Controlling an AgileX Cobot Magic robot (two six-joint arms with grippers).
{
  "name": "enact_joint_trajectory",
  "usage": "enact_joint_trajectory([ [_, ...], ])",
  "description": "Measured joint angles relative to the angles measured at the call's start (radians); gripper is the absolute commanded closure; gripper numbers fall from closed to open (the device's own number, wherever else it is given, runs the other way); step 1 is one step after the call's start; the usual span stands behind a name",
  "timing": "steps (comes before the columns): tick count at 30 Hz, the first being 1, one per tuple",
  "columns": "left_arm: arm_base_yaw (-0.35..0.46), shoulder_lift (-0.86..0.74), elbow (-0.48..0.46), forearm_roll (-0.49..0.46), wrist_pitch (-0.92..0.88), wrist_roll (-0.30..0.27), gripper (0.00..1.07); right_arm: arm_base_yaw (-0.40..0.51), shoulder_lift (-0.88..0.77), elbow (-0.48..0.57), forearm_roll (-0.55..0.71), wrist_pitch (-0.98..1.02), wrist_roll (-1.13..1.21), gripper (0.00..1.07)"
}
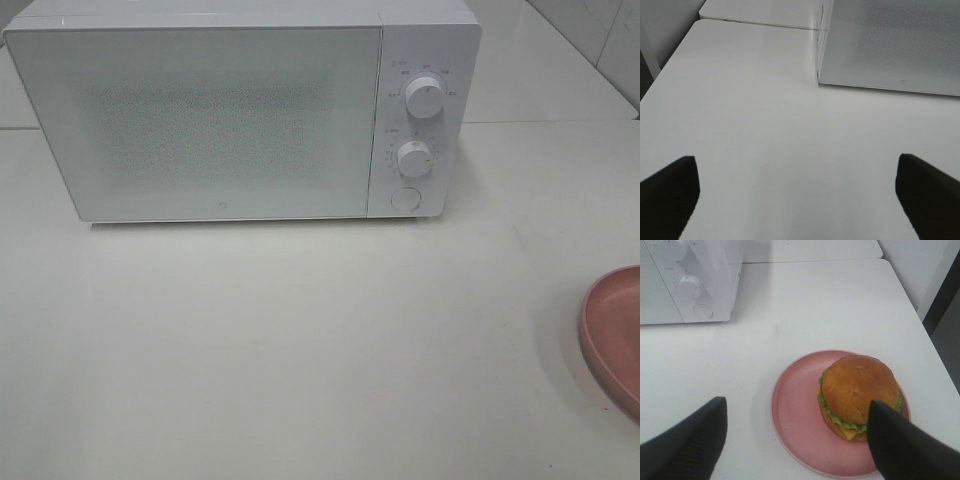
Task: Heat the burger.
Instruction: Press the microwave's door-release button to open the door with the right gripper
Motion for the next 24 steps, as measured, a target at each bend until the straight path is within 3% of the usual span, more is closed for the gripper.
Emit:
enact_joint_trajectory([
  [24, 0.0, 0.0, 0.0, 0.0, 0.0, 0.0, 0.07, 0.0, 0.204, 0.043, 0.0, -0.283, 0.004, 0.32],
])
